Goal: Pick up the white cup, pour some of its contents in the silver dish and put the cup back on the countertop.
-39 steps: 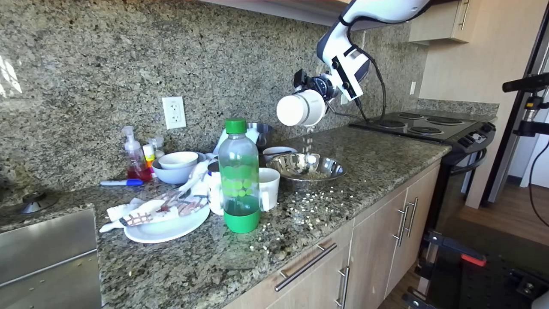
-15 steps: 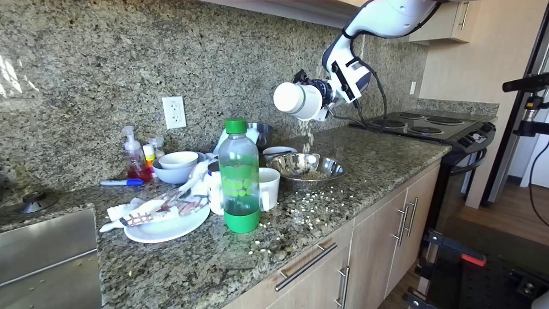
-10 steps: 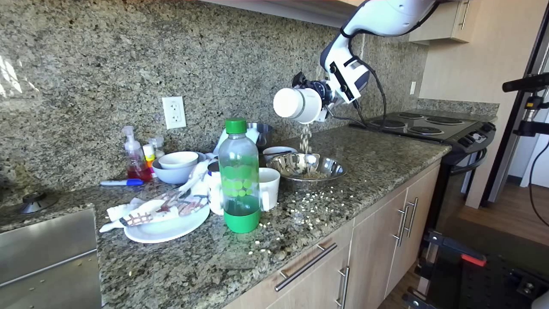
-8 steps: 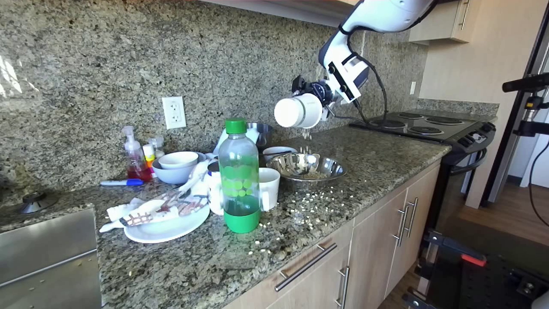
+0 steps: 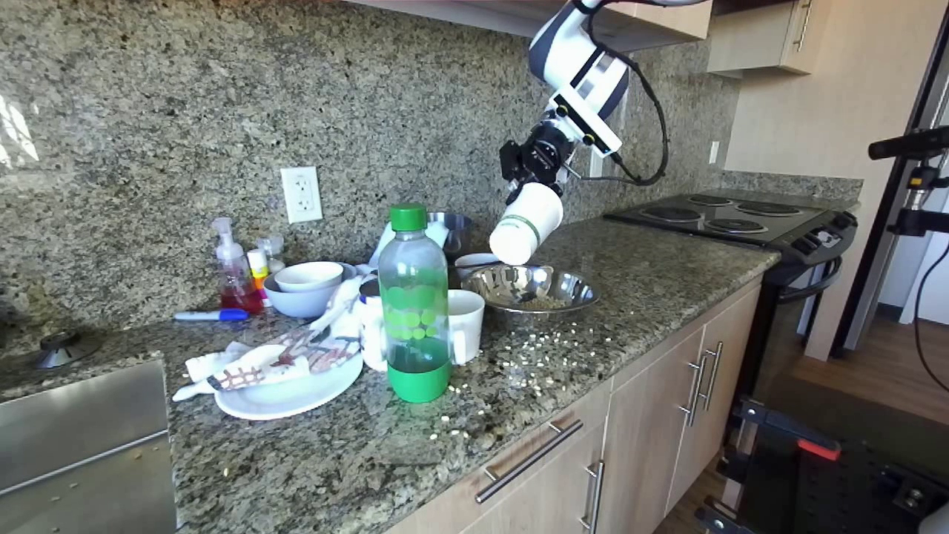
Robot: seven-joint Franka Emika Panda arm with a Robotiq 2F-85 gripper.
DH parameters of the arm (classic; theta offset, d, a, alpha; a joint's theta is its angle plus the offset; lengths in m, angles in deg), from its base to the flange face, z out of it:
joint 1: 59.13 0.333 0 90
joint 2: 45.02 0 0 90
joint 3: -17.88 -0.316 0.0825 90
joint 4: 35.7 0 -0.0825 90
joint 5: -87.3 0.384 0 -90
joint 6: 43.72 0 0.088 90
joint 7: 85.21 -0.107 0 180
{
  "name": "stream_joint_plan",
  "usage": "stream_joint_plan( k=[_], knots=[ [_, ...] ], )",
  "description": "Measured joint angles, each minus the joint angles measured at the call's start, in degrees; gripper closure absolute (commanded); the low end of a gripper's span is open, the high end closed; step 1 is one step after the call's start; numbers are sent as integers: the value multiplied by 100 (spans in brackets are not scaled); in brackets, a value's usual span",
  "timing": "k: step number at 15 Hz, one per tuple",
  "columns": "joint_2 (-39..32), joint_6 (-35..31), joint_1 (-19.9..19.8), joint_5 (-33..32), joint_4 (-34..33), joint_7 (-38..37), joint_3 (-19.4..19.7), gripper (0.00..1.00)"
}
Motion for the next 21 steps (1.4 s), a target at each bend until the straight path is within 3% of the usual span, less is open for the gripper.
stream_joint_plan(
  k=[6,12,16,21],
  knots=[
    [1145,-1402,610,-1705,882,-270,-183,99],
    [2613,-2560,1109,-3380,2243,-1085,-753,99],
    [3418,-3120,1372,-3906,3027,-1680,-1247,99],
    [3924,-3530,1668,-4070,3531,-2274,-1816,99]
  ],
)
